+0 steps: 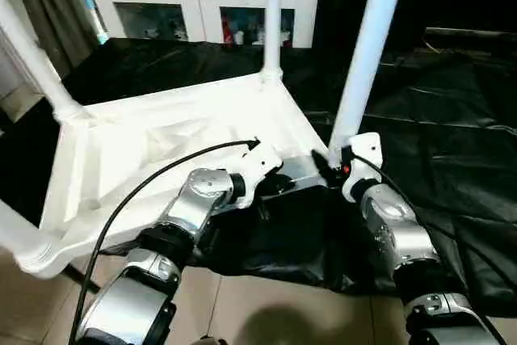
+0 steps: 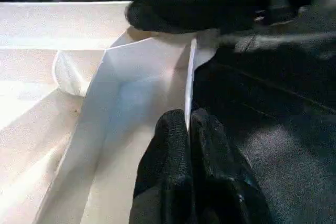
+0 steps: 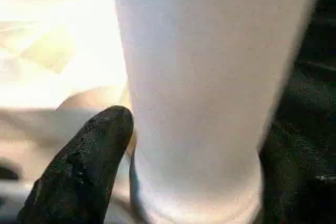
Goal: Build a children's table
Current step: Rotate leg to tighten
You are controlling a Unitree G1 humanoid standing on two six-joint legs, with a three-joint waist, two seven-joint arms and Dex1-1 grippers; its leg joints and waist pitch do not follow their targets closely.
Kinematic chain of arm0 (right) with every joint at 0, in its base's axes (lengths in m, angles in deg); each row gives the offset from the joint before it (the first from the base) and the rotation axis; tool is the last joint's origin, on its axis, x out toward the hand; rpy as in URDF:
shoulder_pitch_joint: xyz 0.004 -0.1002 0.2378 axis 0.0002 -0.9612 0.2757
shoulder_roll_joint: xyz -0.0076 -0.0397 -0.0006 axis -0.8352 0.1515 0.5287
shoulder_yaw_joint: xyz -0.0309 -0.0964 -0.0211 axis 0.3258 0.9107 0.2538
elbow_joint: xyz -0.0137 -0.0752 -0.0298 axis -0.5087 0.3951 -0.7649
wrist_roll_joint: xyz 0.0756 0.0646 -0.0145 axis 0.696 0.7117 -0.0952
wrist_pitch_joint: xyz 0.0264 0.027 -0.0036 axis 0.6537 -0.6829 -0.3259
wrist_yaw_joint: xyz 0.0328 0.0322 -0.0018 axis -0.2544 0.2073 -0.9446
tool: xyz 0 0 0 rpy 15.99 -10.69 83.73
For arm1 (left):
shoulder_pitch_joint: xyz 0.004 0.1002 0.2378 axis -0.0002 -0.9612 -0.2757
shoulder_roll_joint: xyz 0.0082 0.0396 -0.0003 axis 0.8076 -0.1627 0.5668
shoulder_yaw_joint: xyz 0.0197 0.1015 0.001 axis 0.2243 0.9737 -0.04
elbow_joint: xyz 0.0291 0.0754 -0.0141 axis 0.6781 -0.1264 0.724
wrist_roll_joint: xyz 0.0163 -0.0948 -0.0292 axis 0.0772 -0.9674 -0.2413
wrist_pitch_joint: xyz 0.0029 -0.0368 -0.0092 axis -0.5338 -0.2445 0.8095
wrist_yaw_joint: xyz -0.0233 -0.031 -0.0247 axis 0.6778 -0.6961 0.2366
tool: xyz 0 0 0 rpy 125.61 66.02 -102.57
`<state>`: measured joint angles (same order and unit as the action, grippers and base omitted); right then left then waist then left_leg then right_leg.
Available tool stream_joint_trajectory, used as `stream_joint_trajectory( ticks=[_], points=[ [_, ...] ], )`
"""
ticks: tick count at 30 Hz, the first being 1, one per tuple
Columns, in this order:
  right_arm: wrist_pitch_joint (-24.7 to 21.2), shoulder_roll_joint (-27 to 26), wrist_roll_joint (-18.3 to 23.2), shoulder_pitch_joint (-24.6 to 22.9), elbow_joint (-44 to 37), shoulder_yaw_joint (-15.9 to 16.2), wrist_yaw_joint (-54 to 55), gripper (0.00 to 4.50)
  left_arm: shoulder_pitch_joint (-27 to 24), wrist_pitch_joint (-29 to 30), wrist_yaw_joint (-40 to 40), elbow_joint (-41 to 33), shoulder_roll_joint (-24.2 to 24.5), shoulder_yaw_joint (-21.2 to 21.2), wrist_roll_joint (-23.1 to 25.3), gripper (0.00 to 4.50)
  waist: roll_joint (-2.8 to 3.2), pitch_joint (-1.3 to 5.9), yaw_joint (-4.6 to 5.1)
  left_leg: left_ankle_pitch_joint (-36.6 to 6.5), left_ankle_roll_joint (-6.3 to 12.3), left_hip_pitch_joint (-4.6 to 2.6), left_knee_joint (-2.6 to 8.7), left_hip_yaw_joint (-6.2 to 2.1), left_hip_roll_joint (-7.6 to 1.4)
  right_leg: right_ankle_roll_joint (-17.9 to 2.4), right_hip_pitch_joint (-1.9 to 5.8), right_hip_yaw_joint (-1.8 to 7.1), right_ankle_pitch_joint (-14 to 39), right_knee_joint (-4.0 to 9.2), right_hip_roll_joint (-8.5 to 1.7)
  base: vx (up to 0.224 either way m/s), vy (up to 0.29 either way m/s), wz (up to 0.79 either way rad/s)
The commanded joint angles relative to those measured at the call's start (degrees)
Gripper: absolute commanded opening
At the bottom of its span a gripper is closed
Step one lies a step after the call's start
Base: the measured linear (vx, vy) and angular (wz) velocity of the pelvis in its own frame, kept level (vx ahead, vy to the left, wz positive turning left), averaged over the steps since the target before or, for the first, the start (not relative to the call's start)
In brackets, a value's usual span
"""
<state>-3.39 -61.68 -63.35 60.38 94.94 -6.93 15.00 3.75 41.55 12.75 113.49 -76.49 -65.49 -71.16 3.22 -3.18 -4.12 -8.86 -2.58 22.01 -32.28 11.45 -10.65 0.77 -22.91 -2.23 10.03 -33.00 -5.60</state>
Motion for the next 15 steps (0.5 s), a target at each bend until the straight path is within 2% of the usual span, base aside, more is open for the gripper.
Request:
stream_joint_trajectory(
  ticks=[1, 2, 4, 7, 9, 12, 13, 15],
  points=[
    [-2.27, -0.53, 1.76, -1.53, -1.32, 6.98, -11.81, 3.70, -0.68, -0.88, 2.86, -2.45, -0.05, -0.78, -3.11, 0.00, -1.11, 3.14, 0.17, -20.00, 2.20, -0.71, 4.35, -1.41, -1.99, -9.13, 1.85, 1.22, 20.89, 4.63, -2.58, 0.000, 0.000, 0.00],
    [-2.45, 0.40, 2.38, -1.75, -2.14, 7.37, -14.25, 3.70, -0.83, -1.17, 4.36, -2.54, 0.71, -0.55, -3.21, 0.00, -1.24, 3.32, 0.34, -19.05, 2.85, -0.59, 4.18, -1.34, -2.03, -9.99, 2.16, 1.17, 18.75, 4.37, -2.54, 0.000, 0.000, 0.00],
    [-2.90, 2.69, 3.66, -2.33, -4.19, 8.11, -19.33, 3.70, -1.35, -1.63, 8.15, -3.04, 2.60, 0.04, -3.49, 0.00, -1.18, 3.34, 0.41, -17.34, 3.82, -0.53, 3.87, -1.06, -2.06, -11.43, 2.14, 1.15, 16.10, 4.07, -2.42, 0.000, 0.000, 0.00],
    [-3.43, 4.70, 4.37, -2.66, -5.58, 8.54, -22.98, 3.70, -1.94, -1.75, 11.46, -3.82, 4.21, 0.37, -4.01, 0.00, -1.21, 3.51, 0.19, -14.79, 4.65, -0.66, 3.45, -0.71, -2.19, -12.93, 2.07, 1.10, 13.76, 3.82, -2.46, 0.000, 0.000, 0.00],
    [-4.02, 6.94, 4.60, -3.11, -6.96, 9.07, -27.39, 3.70, -2.65, -1.97, 14.95, -4.74, 5.89, 0.51, -4.74, 0.00, -1.04, 3.72, -0.03, -12.38, 5.46, -0.51, 3.17, -0.70, -2.33, -14.27, 2.37, 0.96, 10.03, 3.13, -2.39, 0.000, 0.000, 0.00],
    [-4.44, 9.23, 4.93, -3.04, -7.75, 8.88, -31.71, 3.70, -3.61, -1.19, 20.12, -6.43, 7.98, 0.16, -6.22, 0.00, -1.18, 3.80, -0.03, -11.01, 6.09, -0.49, 3.04, -0.69, -2.36, -15.19, 2.40, 0.87, 7.50, 2.74, -2.23, 0.000, 0.000, 0.00],
    [-4.39, 10.10, 5.03, -2.95, -7.87, 9.00, -32.95, 3.70, -4.00, -0.88, 21.72, -7.07, 8.87, 0.11, -6.79, 0.00, -1.04, 3.84, -0.09, -10.36, 6.54, -0.63, 2.91, -0.60, -2.44, -16.10, 2.30, 0.88, 5.56, 2.52, -2.19, 0.000, 0.000, 0.00],
    [-4.08, 10.91, 4.99, -2.75, -7.67, 9.21, -34.30, 3.70, -4.35, -0.62, 22.90, -7.63, 9.78, 0.08, -7.24, 0.00, -1.03, 3.89, -0.20, -9.77, 6.86, -0.72, 2.85, -0.53, -2.52, -16.70, 2.25, 0.88, 4.42, 2.34, -2.19, 0.000, 0.000, 0.00]
  ],
)
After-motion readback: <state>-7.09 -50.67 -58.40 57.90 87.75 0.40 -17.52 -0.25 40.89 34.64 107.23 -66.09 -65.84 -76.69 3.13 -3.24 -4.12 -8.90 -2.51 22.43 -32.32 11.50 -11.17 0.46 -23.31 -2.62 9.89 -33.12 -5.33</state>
